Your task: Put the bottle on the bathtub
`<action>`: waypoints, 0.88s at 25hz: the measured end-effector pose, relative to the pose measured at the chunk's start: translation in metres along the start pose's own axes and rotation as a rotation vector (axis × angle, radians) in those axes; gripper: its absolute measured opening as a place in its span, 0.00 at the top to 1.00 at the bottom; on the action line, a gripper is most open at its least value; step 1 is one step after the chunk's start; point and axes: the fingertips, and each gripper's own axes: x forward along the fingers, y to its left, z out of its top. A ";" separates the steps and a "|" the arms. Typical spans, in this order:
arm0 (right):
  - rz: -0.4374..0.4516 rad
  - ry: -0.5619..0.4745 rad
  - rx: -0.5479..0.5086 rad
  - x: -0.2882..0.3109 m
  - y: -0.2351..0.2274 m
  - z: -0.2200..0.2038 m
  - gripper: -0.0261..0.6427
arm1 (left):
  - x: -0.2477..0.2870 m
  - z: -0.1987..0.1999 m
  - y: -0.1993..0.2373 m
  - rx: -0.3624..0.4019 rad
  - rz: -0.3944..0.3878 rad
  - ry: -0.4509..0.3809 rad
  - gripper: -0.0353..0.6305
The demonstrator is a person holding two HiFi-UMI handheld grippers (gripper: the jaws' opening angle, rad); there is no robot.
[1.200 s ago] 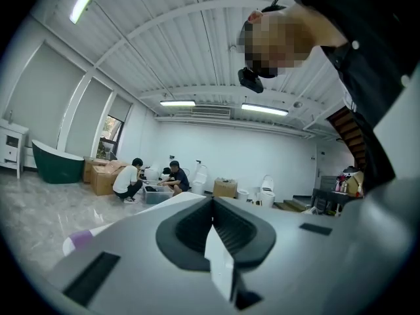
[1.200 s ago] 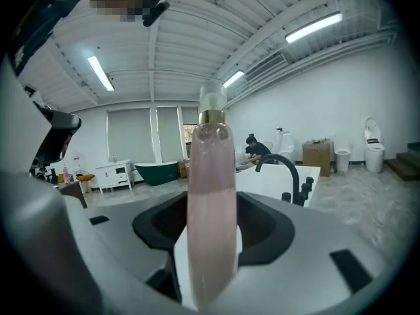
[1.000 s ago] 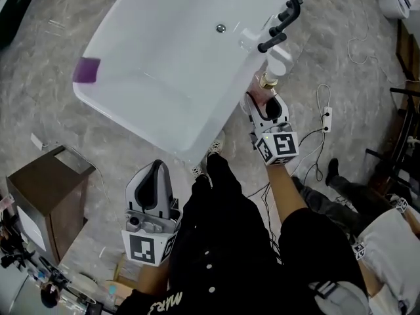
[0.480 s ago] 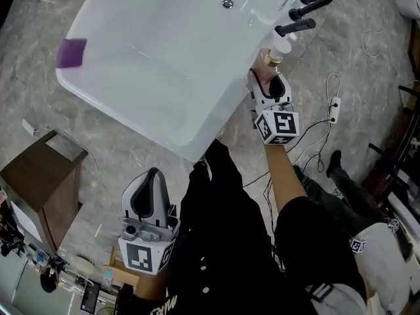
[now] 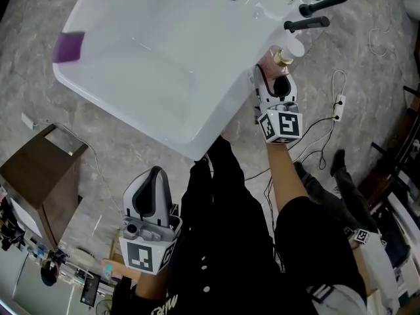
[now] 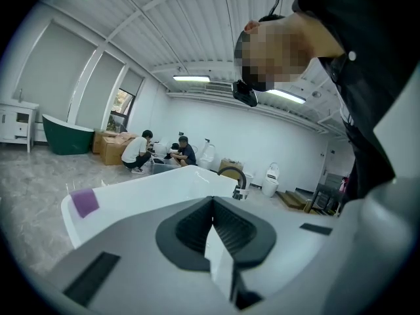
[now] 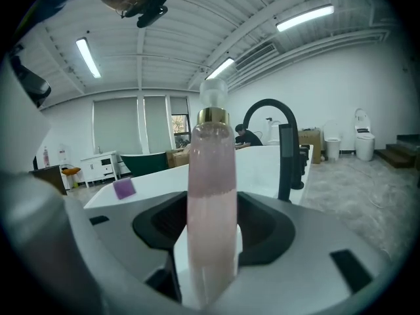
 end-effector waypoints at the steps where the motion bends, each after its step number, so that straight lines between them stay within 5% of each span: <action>1: -0.007 -0.005 -0.001 -0.001 0.000 0.001 0.62 | 0.000 -0.002 0.000 -0.002 0.001 0.005 0.93; 22: 0.002 0.012 -0.088 -0.032 0.028 -0.019 0.60 | -0.012 -0.007 -0.004 0.027 0.042 -0.003 0.93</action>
